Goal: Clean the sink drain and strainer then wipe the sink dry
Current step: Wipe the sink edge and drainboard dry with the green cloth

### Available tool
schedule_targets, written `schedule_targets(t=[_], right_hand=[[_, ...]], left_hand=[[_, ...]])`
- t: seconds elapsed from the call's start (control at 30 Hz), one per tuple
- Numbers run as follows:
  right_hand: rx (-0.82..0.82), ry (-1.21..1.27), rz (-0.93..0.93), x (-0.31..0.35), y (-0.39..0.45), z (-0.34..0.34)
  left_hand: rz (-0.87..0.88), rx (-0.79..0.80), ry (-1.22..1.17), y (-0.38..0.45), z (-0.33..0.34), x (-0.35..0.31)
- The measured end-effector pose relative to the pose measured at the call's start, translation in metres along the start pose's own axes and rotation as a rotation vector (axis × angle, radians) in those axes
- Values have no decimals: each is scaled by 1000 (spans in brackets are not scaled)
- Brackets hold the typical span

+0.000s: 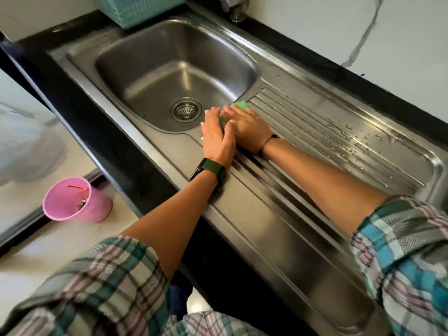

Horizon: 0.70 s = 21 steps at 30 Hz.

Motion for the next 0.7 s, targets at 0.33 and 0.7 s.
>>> schedule_targets(t=[0.33, 0.7], right_hand=[[-104, 189, 147, -15, -164, 9], [-51, 61, 84, -19, -112, 5]], left_hand=[[131, 158, 207, -8, 5, -2], [85, 100, 186, 4, 19, 1]])
Point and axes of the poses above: each hand's wrist, its own y-axis towards the middle knuckle, its own z-axis out of the palm, x = y × z, the point moved 1 cm from there along y, towards the middle knuckle, and after that the axes turned 7 degrees about -z, right-handed, at the moved point
